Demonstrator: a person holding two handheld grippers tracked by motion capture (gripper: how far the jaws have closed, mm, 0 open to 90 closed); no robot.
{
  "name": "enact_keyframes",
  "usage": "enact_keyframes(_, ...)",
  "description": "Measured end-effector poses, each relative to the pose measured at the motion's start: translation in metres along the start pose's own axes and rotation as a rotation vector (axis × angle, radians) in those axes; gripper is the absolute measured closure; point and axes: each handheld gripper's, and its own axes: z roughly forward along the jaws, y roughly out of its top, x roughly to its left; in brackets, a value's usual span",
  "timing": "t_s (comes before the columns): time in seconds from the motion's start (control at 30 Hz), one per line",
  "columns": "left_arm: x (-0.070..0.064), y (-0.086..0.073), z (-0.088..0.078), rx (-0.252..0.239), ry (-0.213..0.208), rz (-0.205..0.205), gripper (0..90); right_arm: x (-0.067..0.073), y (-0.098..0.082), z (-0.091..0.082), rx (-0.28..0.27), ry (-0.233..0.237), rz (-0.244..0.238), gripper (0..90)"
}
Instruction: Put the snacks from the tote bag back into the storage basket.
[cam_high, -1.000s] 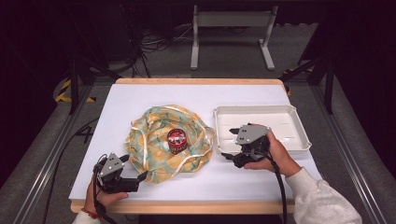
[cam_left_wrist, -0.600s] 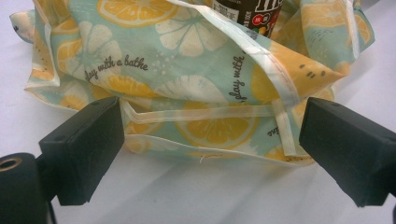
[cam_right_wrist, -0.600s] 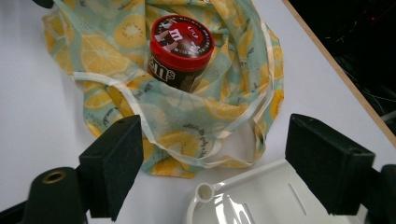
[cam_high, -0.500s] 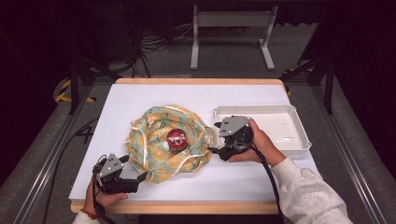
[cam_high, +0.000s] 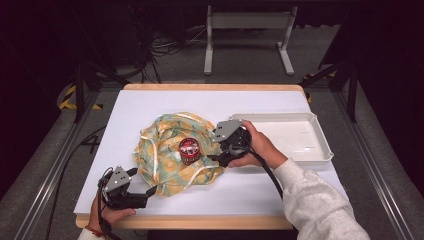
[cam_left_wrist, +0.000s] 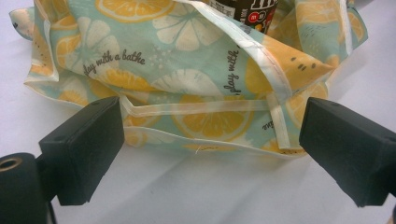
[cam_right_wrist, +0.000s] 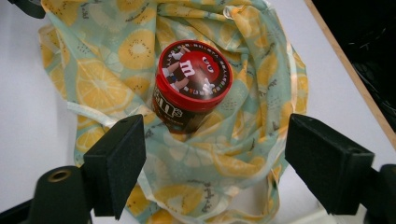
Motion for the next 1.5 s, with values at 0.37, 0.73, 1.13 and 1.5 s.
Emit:
enact_keyframes(0.37,0.000,-0.001,-0.001,0.002,-0.003,-0.002,7.4,-0.009,0.016,0.030,0.032,0.069,-0.004,20.0)
enact_keyframes(0.73,0.000,-0.003,-0.002,0.000,-0.013,-0.010,7.3,-0.013,0.030,0.059,0.081,0.122,-0.014,17.4)
enact_keyframes(1.13,-0.001,-0.008,-0.007,0.012,-0.011,-0.014,7.2,-0.018,0.039,0.082,0.178,0.187,-0.035,15.7)
enact_keyframes(1.5,-0.001,-0.012,-0.013,0.011,-0.002,-0.023,7.2,-0.015,0.045,0.096,0.235,0.223,-0.049,24.4)
